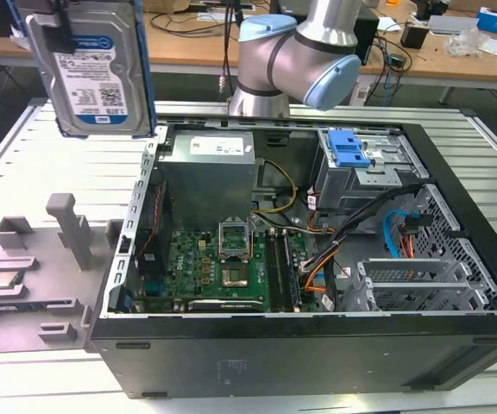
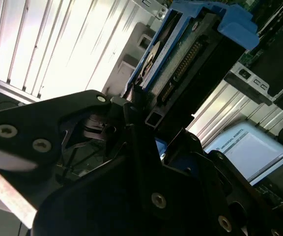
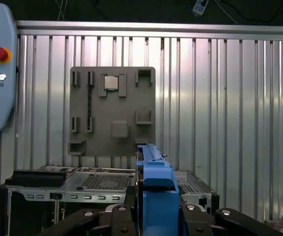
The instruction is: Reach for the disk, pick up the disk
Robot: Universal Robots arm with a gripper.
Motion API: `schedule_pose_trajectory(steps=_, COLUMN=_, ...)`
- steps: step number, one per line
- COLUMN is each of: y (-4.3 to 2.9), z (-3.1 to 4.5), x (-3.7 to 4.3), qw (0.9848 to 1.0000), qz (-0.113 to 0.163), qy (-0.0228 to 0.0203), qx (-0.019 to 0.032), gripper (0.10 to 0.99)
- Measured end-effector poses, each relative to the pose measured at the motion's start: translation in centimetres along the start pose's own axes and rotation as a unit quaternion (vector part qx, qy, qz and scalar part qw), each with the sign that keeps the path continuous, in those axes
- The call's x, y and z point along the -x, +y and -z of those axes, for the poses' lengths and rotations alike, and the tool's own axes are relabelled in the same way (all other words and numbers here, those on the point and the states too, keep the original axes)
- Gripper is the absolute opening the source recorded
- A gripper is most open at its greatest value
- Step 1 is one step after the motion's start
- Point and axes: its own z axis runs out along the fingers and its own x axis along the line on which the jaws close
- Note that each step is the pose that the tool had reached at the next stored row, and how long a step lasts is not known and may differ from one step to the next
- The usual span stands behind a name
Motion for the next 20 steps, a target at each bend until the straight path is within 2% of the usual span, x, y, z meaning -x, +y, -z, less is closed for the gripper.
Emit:
schedule_pose_trajectory(steps=3, y=-1.12, z=0.05, x=-0.02, qw=1.0, qz=0.0, qy=0.0, qx=0.0001, gripper=0.369)
schedule_pose_trajectory(steps=4, y=-1.76, z=0.07, x=-0.03, qw=1.0, qz=0.0, qy=0.0, qx=0.0001, gripper=0.369)
schedule_pose_trajectory(steps=9, y=-3.59, z=0.14, x=-0.05, qw=1.0, qz=0.0, qy=0.0, qx=0.0001, gripper=0.369)
schedule_pose_trajectory(steps=13, y=-5.43, z=0.22, x=-0.07, qw=1.0, qz=0.0, qy=0.0, qx=0.0003, gripper=0.369)
schedule_pose_trajectory(steps=20, y=-7.96, z=0.32, x=-0.08, qw=1.0, qz=0.0, qy=0.0, qx=0.0003, gripper=0.369)
